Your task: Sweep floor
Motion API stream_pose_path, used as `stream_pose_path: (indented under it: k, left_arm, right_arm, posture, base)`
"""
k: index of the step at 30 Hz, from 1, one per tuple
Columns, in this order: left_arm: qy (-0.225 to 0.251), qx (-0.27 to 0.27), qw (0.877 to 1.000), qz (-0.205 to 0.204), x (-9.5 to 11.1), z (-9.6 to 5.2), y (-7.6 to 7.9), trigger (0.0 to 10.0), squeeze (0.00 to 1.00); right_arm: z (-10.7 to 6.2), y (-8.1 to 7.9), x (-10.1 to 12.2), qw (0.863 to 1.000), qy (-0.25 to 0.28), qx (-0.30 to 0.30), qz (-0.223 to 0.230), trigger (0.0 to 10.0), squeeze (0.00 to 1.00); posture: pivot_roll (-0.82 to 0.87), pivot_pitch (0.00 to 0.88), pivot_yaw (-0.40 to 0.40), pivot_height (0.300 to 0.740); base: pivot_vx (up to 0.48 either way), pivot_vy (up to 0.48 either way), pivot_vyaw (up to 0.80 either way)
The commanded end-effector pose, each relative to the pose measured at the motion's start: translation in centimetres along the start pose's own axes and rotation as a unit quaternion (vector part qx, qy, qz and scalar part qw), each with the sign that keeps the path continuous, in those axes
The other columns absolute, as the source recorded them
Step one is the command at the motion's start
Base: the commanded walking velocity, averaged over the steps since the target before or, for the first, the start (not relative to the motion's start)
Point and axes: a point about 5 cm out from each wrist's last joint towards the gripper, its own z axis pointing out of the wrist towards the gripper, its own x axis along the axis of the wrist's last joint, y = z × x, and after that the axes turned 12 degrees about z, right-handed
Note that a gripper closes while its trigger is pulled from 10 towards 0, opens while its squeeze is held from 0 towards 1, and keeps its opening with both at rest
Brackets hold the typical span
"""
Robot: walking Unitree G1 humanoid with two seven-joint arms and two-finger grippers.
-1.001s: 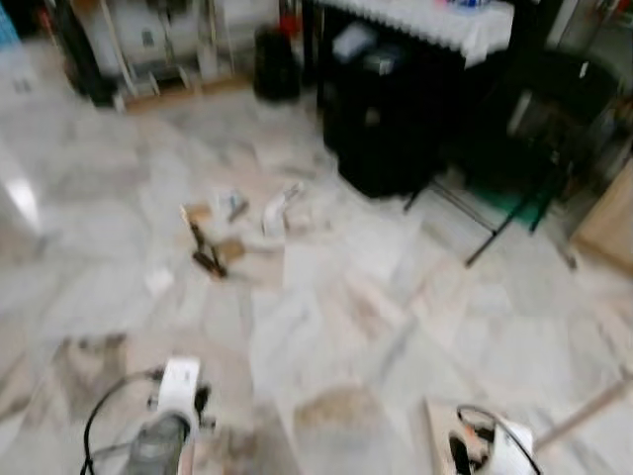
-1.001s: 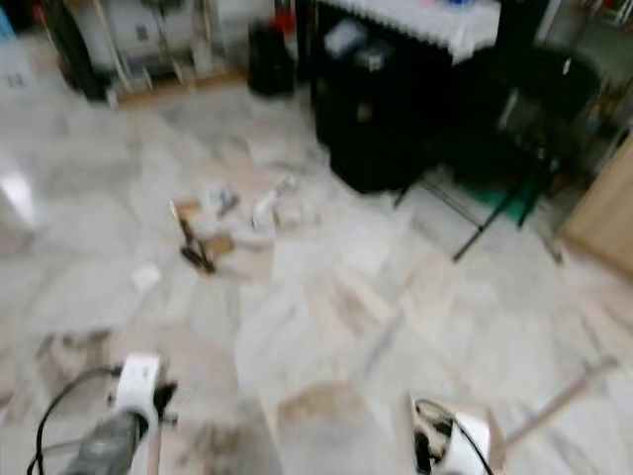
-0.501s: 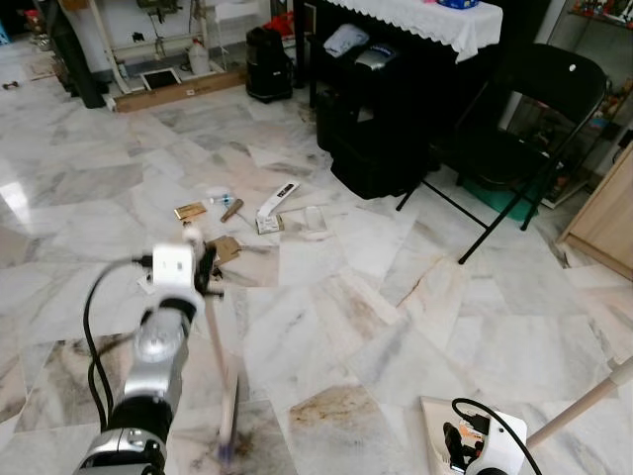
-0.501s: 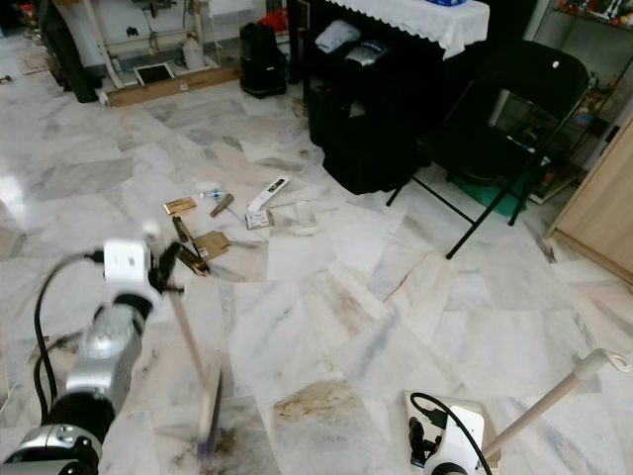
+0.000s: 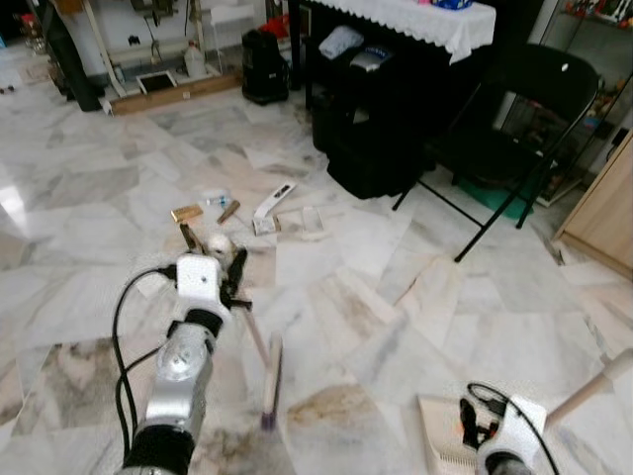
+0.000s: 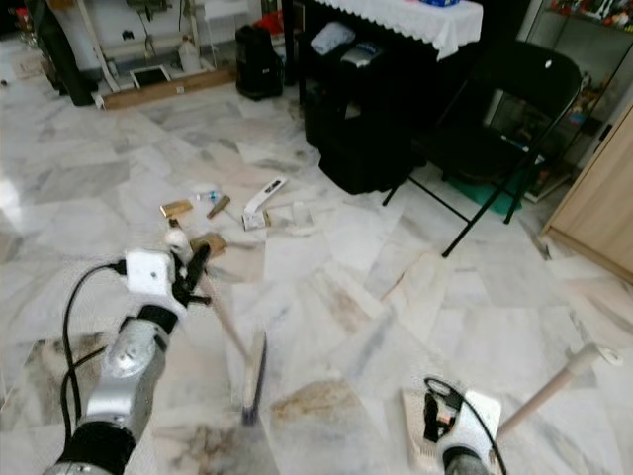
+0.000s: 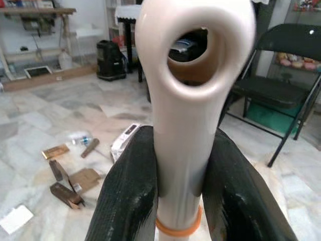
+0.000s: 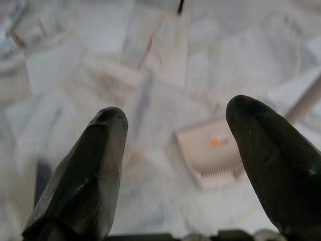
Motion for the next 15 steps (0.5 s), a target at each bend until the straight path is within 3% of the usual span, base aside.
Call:
stream_pose_path:
  k: [1,6,15]
  left_arm:
    - [0.037,0.001,0.999,0.01,1.7,0.1,-0.1,10.0,0.0]
    - [0.053,-0.013,0.998,0.011,2.6,0.0,0.4,10.0,0.0]
    - [0.049,-0.018,0.999,0.011,2.7,0.4,0.5,10.0,0.0]
  right_arm:
    - [0.2,0.1,1.5,0.999,0.048,-0.003,-0.003,10.0,0.0]
    - [0.1,-1.6,4.9,0.987,0.155,0.033,-0.018,10.0,0.0]
    - [-0.9,-2.7,8.0,0.97,0.232,0.055,-0.039,10.0,0.0]
  posture:
    - [0.07,0.015,-0.027,0.74]
    - [0.06,0.016,-0.02,0.74]
    - [0.03,0.006,-0.011,0.74]
  base:
    - [0.0,0.0,0.0]
    - [0.0,0.0,0.0]
    - [0.0,0.0,0.0]
